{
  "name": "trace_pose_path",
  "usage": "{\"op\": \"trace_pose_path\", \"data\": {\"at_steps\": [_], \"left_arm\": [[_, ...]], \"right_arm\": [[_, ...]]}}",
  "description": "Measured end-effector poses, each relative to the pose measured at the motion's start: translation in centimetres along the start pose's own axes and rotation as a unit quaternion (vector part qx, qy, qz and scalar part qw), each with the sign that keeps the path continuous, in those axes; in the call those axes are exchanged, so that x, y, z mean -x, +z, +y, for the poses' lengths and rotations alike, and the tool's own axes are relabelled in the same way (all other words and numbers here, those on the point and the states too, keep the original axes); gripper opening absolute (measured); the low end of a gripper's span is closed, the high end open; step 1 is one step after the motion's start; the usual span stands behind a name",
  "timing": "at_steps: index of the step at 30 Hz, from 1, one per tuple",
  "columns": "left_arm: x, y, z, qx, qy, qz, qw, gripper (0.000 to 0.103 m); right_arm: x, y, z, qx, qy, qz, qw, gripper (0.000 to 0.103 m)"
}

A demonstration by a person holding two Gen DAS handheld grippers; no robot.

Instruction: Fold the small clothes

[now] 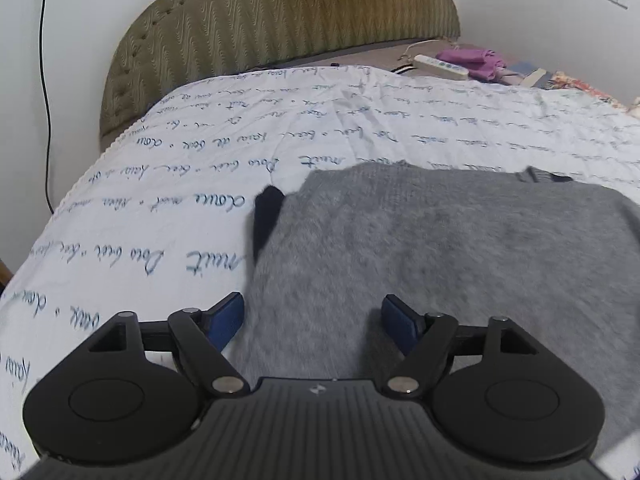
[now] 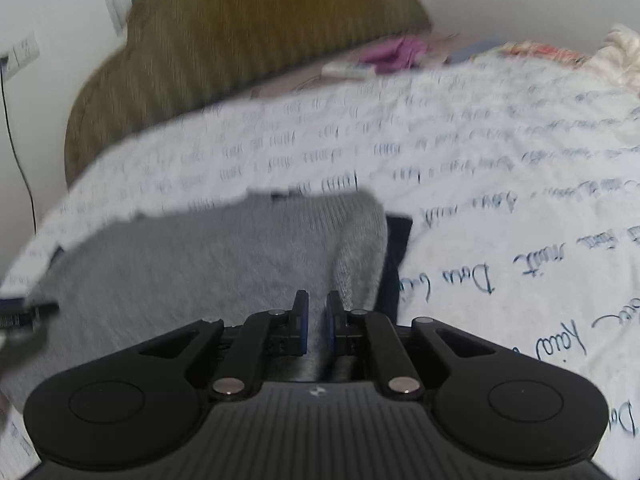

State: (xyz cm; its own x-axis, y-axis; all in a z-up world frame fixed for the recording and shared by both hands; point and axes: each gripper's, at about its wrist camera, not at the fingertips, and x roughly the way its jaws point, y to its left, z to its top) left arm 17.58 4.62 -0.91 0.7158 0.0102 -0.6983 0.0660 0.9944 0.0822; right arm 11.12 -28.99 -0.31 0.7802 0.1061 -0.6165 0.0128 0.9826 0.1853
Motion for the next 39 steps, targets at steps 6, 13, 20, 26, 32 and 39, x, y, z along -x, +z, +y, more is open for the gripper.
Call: {"op": "trace_pose_path", "data": {"at_steps": [6, 13, 20, 26, 32, 39], "left_arm": [[-0.2, -2.7, 0.2, 0.024, 0.001, -0.003, 0.9997, 0.091], [-0.4, -4.1, 0.7, 0.045, 0.013, -0.029, 0.9985, 0.103], [-0.2, -4.6, 0.6, 0.048, 0.015, -0.042, 0.9978, 0.103], [-0.2, -4.7, 0.7, 0.056, 0.012, -0.047, 0.9973, 0.103], [-0.1, -4.9, 0.9, 0.062, 0.008, -0.049, 0.9969, 0.103], [0.0, -4.9, 0.9, 0.064, 0.006, -0.048, 0.9967, 0.103]], "right_arm": [[-1.1, -2.8, 2.2, 0.044, -0.041, 0.014, 0.998, 0.034], [-1.4, -6.0, 5.0, 0.123, -0.085, -0.021, 0.989, 0.079], [-1.8, -6.3, 4.9, 0.119, -0.123, -0.026, 0.985, 0.103], [-1.8, -6.2, 1.9, 0.032, -0.072, -0.006, 0.997, 0.103], [-1.5, -6.4, 1.6, 0.017, -0.066, -0.01, 0.998, 0.103], [-0.4, -6.5, 1.7, 0.006, -0.089, -0.023, 0.996, 0.103]]}}
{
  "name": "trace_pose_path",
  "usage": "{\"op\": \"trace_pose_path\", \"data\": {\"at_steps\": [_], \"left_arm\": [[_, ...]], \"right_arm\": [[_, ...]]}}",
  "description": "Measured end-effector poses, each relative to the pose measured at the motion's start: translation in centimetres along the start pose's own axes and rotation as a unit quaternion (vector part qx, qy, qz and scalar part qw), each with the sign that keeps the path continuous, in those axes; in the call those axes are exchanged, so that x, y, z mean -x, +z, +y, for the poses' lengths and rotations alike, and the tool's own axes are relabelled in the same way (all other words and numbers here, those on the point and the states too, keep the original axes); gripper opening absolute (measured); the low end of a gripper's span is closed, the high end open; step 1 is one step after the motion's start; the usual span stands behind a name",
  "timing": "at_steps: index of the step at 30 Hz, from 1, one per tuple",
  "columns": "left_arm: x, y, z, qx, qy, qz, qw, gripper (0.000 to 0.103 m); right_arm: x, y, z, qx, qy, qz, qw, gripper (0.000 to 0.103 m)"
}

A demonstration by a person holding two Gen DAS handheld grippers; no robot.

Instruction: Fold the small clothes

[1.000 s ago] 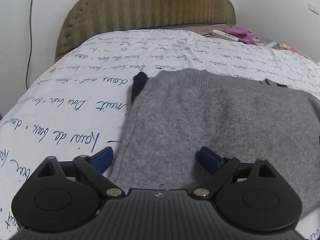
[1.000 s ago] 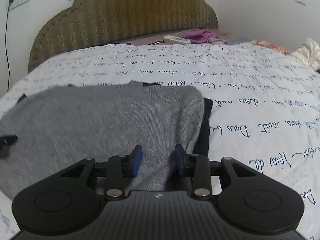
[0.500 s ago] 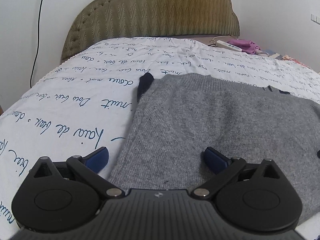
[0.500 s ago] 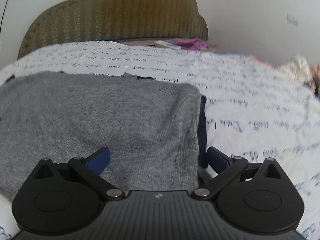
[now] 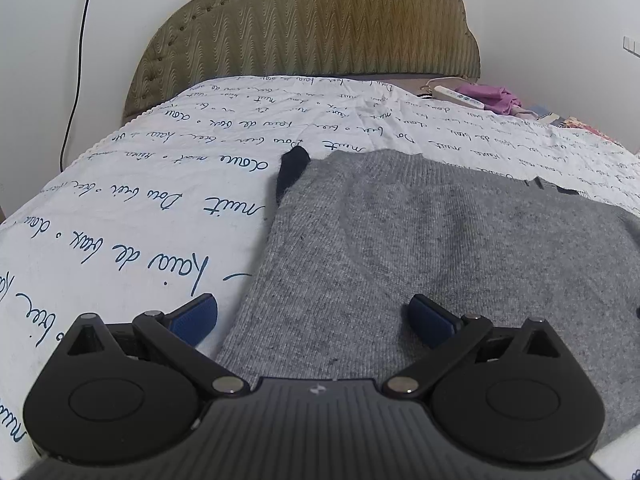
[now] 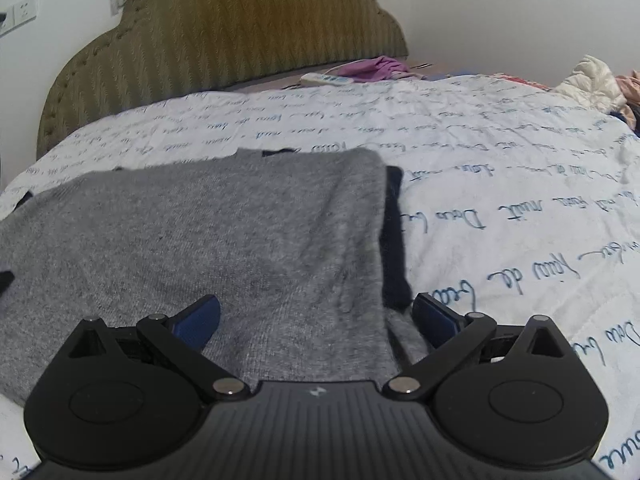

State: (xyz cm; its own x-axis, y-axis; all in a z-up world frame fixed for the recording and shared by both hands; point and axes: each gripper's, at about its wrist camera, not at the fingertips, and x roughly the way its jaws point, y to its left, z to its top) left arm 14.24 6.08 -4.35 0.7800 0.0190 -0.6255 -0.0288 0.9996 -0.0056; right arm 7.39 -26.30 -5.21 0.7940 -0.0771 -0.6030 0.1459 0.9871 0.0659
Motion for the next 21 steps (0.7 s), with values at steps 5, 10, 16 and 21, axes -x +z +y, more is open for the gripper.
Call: {"op": "trace_pose_path", "data": {"at_steps": [5, 10, 16, 21], "left_arm": [[1.1, 0.7, 0.3, -0.009, -0.012, 0.009, 0.9999, 0.102], [3.1, 3.3, 1.9, -0.019, -0.012, -0.024, 0.9995, 0.103], [-0.1, 7.7, 5.8, 0.017, -0.053, 0.032, 0.9979, 0.103], [-5.3, 9.1, 8.4, 0.098, -0.141, 0.114, 0.9785, 0.102]], "right_arm": [[3.1, 0.1, 1.2, -0.006, 0.018, -0.02, 1.0, 0.103], [6.1, 0.4, 6.1, 0.062, 0.072, -0.048, 0.994, 0.103], [8.0, -1.2, 14.8, 0.19, 0.145, -0.036, 0.97, 0.103], [8.8, -4.8, 22.0, 0.342, 0.12, -0.066, 0.93, 0.103]]}}
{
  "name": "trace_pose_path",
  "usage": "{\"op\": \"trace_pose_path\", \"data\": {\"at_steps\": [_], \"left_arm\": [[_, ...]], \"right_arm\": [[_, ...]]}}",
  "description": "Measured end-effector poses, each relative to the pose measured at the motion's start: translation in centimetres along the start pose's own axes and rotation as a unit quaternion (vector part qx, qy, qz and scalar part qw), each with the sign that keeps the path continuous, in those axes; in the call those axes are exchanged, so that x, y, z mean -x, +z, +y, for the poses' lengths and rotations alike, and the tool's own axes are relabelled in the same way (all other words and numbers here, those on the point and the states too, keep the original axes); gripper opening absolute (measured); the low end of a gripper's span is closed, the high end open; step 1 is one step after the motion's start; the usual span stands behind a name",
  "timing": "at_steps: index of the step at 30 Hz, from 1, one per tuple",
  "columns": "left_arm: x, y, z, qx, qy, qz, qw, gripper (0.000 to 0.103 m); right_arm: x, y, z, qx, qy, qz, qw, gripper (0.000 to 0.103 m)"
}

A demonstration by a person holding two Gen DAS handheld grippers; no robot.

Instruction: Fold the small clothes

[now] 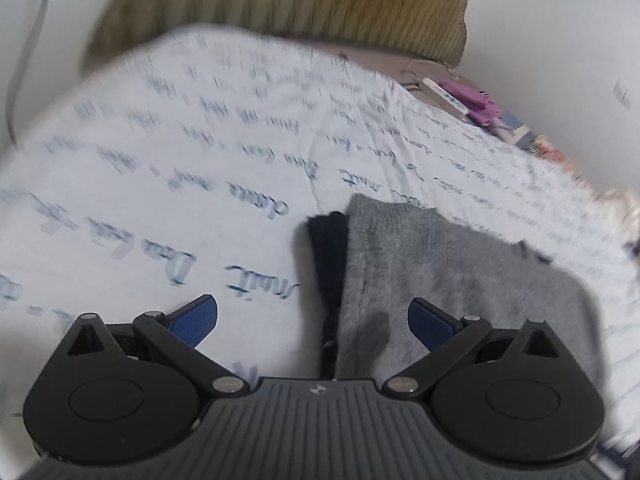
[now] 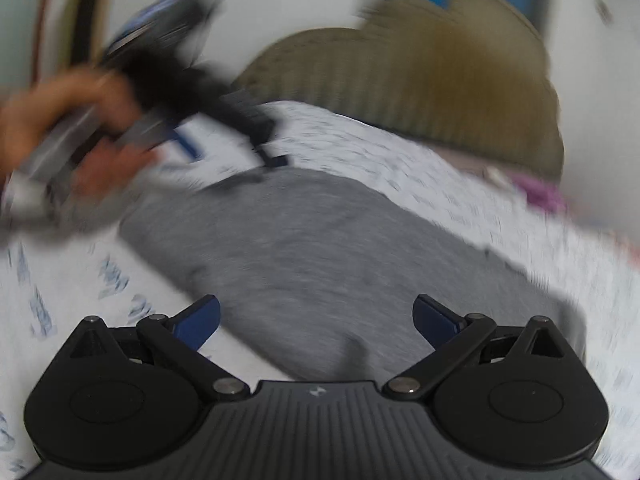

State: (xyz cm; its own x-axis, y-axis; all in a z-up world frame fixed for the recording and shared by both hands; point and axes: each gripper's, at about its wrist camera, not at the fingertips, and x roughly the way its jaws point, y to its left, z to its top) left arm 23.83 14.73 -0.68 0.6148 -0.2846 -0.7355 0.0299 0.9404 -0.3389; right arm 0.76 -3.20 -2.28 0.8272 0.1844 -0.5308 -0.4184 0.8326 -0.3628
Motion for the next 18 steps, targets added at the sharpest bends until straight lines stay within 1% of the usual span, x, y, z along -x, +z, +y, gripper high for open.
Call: {"op": "trace_pose_path", "data": {"at_steps": [2, 4, 7, 9, 10, 12, 13, 14, 15, 16, 17, 18], "left_arm": [[-1.3, 0.7, 1.0, 0.035, -0.042, 0.022, 0.9982, 0.102], [-2.5, 1.3, 1.3, 0.051, -0.072, 0.037, 0.9954, 0.102], [-4.0, 2.3, 1.0, 0.043, -0.093, 0.05, 0.9935, 0.101], [-4.8, 2.9, 0.7, 0.045, -0.1, 0.054, 0.9925, 0.1], [-5.2, 3.1, 0.5, 0.046, -0.11, 0.056, 0.9913, 0.099], [-5.8, 3.6, 0.0, 0.046, -0.122, 0.058, 0.9897, 0.09], [-6.2, 3.8, -0.1, 0.047, -0.124, 0.061, 0.9893, 0.087], [-6.5, 3.8, -0.3, 0.05, -0.122, 0.064, 0.9892, 0.081], [-6.9, 3.9, -0.5, 0.052, -0.118, 0.067, 0.9894, 0.073], [-7.2, 4.1, -0.5, 0.052, -0.113, 0.068, 0.9899, 0.068], [-7.4, 4.2, -0.6, 0.056, -0.102, 0.068, 0.9908, 0.052], [-7.6, 4.4, -0.4, 0.066, -0.094, 0.069, 0.9909, 0.039]], "right_arm": [[-0.9, 0.2, 2.3, 0.051, -0.024, -0.001, 0.998, 0.103], [-2.1, 0.3, 3.7, 0.082, -0.048, 0.006, 0.995, 0.103], [-3.4, 0.4, 4.8, 0.112, -0.083, -0.009, 0.99, 0.103], [-4.3, 1.2, 5.5, 0.12, -0.092, -0.017, 0.988, 0.103], [-4.7, 1.5, 5.5, 0.123, -0.097, -0.02, 0.987, 0.103], [-5.7, 2.1, 5.7, 0.126, -0.1, -0.025, 0.987, 0.101], [-6.0, 2.4, 5.8, 0.125, -0.095, -0.027, 0.987, 0.094], [-6.3, 2.7, 5.9, 0.123, -0.088, -0.025, 0.988, 0.081], [-6.7, 2.9, 5.9, 0.122, -0.079, -0.019, 0.989, 0.072], [-6.8, 3.1, 6.0, 0.119, -0.071, -0.014, 0.99, 0.056], [-6.9, 3.2, 6.0, 0.115, -0.065, -0.011, 0.991, 0.048], [-6.9, 3.3, 6.0, 0.112, -0.058, -0.01, 0.992, 0.044]]}}
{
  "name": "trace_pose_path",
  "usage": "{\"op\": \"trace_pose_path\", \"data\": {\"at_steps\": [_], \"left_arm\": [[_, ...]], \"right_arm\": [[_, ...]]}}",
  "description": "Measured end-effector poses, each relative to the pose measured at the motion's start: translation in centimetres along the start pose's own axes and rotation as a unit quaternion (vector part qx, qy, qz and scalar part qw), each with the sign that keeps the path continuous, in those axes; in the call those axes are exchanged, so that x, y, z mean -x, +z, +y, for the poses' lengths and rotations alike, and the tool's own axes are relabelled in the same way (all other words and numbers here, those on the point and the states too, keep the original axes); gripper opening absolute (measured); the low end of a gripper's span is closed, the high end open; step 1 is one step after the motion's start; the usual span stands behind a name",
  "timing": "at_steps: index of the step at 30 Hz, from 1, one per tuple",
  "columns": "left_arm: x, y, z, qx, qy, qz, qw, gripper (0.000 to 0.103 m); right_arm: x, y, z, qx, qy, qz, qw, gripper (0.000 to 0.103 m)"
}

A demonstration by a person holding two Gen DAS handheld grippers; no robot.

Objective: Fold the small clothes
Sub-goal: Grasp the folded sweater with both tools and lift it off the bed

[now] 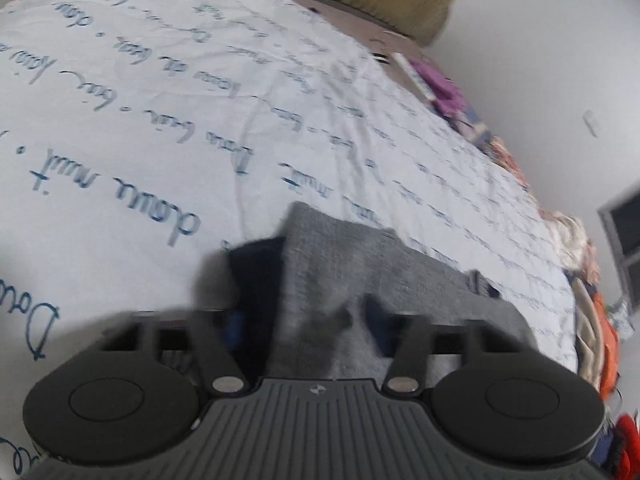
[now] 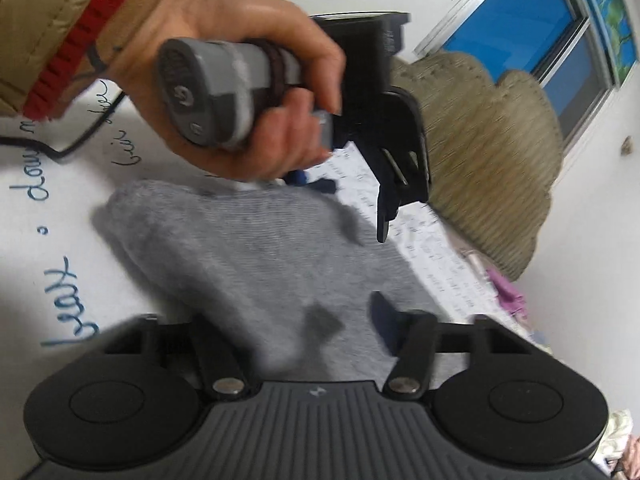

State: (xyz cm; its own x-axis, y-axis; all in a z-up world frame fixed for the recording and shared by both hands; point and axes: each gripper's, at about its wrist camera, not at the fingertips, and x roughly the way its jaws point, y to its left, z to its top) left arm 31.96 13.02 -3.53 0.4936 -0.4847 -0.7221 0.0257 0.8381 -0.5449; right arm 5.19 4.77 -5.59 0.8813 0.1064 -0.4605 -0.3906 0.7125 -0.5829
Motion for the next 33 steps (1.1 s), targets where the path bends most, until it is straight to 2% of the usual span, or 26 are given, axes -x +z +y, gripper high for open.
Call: {"op": "trace_pose_path", "data": {"at_steps": [1, 2, 3, 4, 7, 11, 15, 25, 29, 33], "left_arm": [[0.0, 0.2, 0.4, 0.014, 0.001, 0.001, 0.9999, 0.035], [0.0, 0.3, 0.9, 0.029, 0.001, 0.0, 0.9996, 0.021], [0.0, 0.3, 1.2, 0.039, -0.002, -0.002, 0.9992, 0.016], [0.2, 0.3, 1.4, 0.043, -0.001, -0.005, 0.9991, 0.016], [0.7, 0.0, 0.5, 0.03, 0.019, -0.017, 0.9992, 0.014], [1.8, -0.2, -2.5, -0.01, 0.063, -0.035, 0.9973, 0.013], [3.5, -0.2, -5.9, -0.034, 0.089, -0.057, 0.9939, 0.013], [4.6, -0.5, -13.5, -0.052, 0.126, -0.093, 0.9863, 0.013], [4.5, -0.8, -16.2, -0.05, 0.13, -0.101, 0.9851, 0.013], [4.2, -1.5, -19.2, -0.067, 0.132, -0.105, 0.9834, 0.013]], "right_arm": [[0.1, 0.0, 0.0, -0.003, 0.005, -0.002, 1.0, 0.033], [0.4, 0.0, 0.0, -0.005, 0.009, -0.007, 1.0, 0.027], [0.4, 0.0, -0.2, -0.006, 0.015, -0.013, 1.0, 0.023], [0.5, -0.1, -0.3, -0.009, 0.022, -0.016, 1.0, 0.014], [1.1, -0.3, -1.2, -0.03, 0.033, -0.031, 0.999, 0.009], [2.5, -1.0, -3.3, -0.069, 0.031, -0.057, 0.996, 0.006], [3.6, -1.7, -6.2, -0.121, 0.029, -0.072, 0.99, 0.006], [6.6, -5.1, -11.7, -0.209, 0.009, -0.083, 0.974, 0.006], [7.5, -6.5, -13.5, -0.24, 0.006, -0.083, 0.967, 0.006], [8.3, -8.2, -15.2, -0.283, 0.003, -0.08, 0.956, 0.006]]}}
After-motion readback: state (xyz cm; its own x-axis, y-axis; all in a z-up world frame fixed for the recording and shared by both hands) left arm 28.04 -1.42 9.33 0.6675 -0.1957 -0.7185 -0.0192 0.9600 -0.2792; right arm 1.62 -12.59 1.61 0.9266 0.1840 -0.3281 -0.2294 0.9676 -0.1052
